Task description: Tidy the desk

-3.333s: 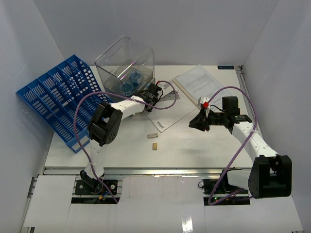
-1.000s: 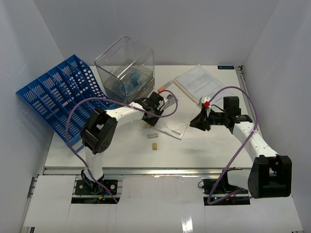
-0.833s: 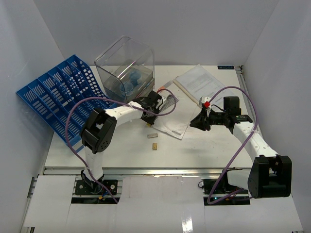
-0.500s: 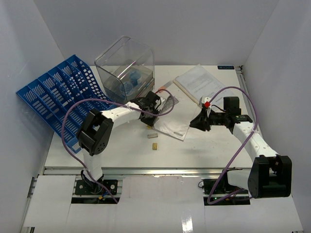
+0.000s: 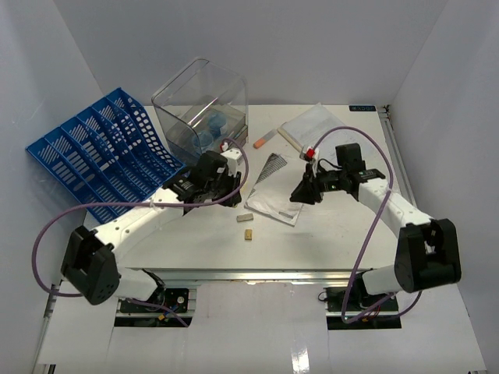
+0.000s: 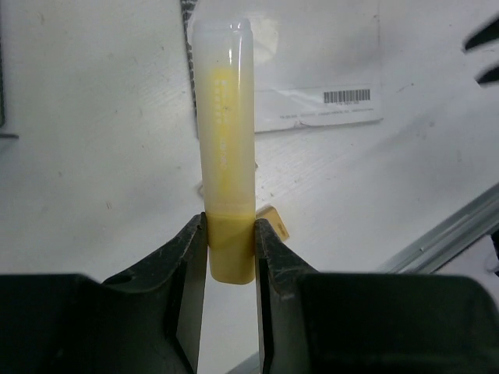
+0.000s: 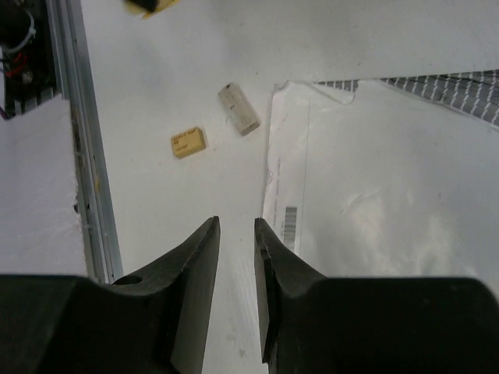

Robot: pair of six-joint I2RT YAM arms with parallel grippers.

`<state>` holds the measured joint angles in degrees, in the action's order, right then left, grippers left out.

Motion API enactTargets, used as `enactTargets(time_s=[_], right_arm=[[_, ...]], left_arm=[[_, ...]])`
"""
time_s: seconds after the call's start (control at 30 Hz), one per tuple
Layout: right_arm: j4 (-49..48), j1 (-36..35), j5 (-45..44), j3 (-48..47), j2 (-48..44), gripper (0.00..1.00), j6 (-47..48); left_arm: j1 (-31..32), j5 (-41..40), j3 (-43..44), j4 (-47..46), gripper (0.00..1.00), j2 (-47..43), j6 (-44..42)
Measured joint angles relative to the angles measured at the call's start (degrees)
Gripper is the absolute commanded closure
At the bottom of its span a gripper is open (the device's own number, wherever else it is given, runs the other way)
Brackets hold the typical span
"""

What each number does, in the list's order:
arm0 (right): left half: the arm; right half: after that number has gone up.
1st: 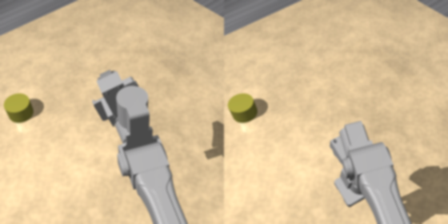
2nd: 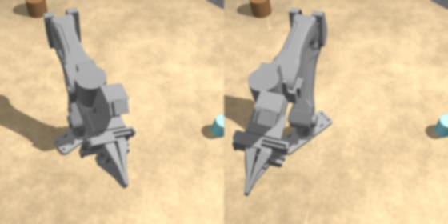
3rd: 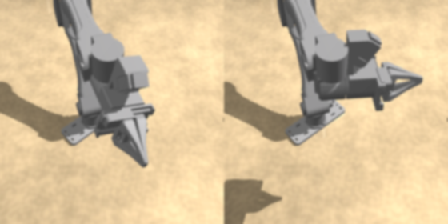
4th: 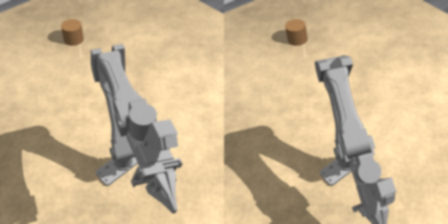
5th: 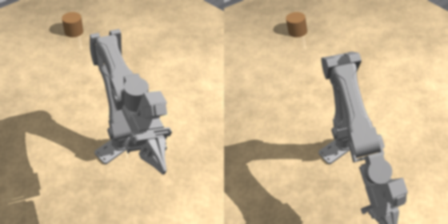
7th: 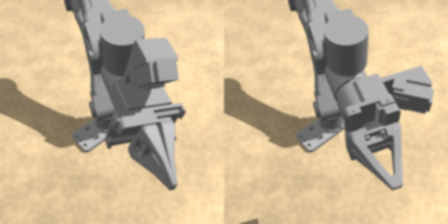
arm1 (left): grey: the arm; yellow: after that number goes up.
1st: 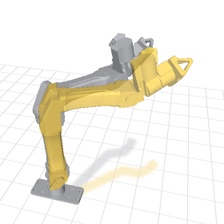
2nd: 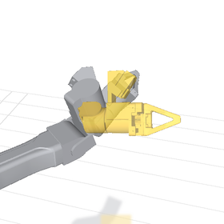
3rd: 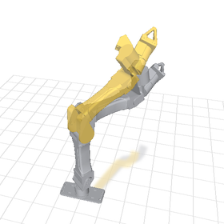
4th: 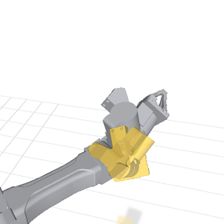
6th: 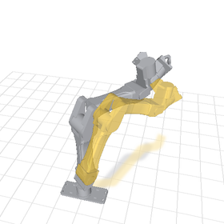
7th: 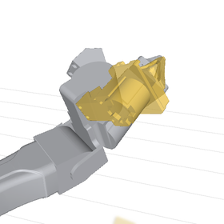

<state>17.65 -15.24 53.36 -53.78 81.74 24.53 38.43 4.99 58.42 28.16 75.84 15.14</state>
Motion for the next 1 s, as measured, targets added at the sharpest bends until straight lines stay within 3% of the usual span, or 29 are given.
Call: enactTargets(time_s=[0.13,0.3,0.6,1.0], right_arm=[[-4.88,-2.98,-3.87,-8.94,8.98,0.67,-13.84],[-18.51,-8.20,-5.96,-13.79,17.68,0.51,-35.57],[-37.93,-14.14,-9.08,-31.22,39.79,0.51,-62.34],[-45.53,-13.69,-15.95,-39.90,50.67,0.56,-75.93]], left_arm=[[-0.48,1.39,-5.55,-1.12,0.92,-9.59,4.97],[-0.79,1.62,-9.99,-1.03,0.92,-23.38,11.37],[-0.82,-0.63,-10.04,3.16,0.93,-36.67,19.09],[-0.82,-3.25,-10.06,10.24,0.93,-44.92,24.21]])
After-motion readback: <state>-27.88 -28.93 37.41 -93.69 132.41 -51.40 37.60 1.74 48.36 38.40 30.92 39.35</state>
